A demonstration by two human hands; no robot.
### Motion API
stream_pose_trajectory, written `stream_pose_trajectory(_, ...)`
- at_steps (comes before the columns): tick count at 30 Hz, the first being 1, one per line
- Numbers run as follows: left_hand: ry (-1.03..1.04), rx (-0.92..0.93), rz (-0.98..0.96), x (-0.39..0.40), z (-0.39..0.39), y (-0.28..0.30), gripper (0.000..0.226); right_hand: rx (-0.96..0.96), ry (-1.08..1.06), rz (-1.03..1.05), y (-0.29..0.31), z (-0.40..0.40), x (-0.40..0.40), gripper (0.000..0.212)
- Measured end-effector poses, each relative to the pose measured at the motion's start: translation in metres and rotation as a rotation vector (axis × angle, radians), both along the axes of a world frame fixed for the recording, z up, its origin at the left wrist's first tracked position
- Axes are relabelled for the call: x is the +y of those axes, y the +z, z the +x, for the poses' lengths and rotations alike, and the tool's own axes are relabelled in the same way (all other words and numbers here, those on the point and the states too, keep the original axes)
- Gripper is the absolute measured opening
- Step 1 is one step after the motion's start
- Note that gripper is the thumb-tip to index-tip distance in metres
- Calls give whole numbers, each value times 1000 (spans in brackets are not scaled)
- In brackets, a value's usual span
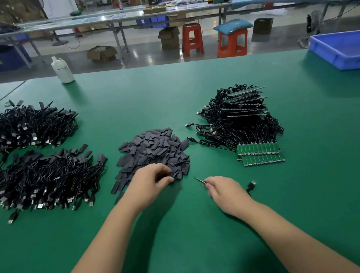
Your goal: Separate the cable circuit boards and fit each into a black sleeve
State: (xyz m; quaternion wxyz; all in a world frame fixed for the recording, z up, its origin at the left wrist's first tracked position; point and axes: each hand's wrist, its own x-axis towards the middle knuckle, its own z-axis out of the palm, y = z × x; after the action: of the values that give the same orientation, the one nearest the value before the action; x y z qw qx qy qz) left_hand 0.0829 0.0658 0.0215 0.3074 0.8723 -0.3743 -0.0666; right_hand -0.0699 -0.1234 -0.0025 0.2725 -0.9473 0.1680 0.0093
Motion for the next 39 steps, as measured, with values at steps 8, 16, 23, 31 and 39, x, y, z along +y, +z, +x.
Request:
stream_pose_trajectory(8, -190, -94, 3, -39, -35, -14, 20, 32, 36, 274, 7, -3, -1, 27)
stream_pose_trajectory(16, -144, -8, -25, -43, -46, -18, 22, -21, -38, 375, 5, -6, -9, 28)
stream_pose_trajectory(23, -122, 105, -48, -39, -49, -18, 21, -15, -57, 432, 4, -6, -13, 26)
stream_pose_trajectory(31, -159, 75, -103, -37, -53, -26, 22, -42, -160, 491, 4, -7, -14, 16)
stream_pose_trajectory(39, -54, 65, -107, -31, -52, -32, 22, -38, -169, 476, 6, -9, -15, 17)
